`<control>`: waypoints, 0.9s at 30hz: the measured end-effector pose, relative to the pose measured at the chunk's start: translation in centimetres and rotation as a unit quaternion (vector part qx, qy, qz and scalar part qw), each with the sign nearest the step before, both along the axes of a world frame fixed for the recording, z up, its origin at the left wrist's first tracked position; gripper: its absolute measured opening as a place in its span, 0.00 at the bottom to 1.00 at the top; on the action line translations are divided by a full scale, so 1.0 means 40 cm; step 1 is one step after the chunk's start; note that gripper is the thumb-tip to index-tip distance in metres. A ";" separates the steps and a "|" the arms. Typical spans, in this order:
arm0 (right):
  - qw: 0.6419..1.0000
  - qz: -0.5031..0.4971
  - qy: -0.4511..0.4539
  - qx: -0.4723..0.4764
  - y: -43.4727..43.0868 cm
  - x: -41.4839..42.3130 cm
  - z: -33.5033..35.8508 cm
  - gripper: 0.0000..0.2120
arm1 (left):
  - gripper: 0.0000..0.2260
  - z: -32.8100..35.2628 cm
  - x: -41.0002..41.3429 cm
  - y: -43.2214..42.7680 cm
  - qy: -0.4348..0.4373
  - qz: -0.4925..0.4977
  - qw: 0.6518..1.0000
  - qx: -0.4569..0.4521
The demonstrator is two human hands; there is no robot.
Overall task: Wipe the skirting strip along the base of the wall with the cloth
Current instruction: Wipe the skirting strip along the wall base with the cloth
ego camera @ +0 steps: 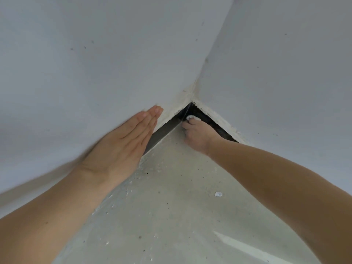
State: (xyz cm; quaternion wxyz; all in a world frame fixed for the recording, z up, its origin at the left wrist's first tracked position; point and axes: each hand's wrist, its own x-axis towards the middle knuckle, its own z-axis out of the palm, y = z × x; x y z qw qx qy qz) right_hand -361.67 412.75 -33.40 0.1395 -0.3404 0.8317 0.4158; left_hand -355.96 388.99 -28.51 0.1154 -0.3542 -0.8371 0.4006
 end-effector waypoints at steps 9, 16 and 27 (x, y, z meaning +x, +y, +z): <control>0.982 -0.102 -0.149 0.050 0.040 0.095 0.019 0.13 | 0.29 0.017 -0.007 0.005 -0.055 0.027 0.998 0.017; 0.999 0.003 -0.044 -0.003 -0.021 0.004 0.082 0.12 | 0.29 0.017 -0.003 0.011 -0.043 0.013 0.999 -0.004; 0.989 -0.038 -0.110 0.096 0.125 0.183 0.132 0.13 | 0.30 0.056 0.006 0.023 -0.105 0.057 0.992 0.034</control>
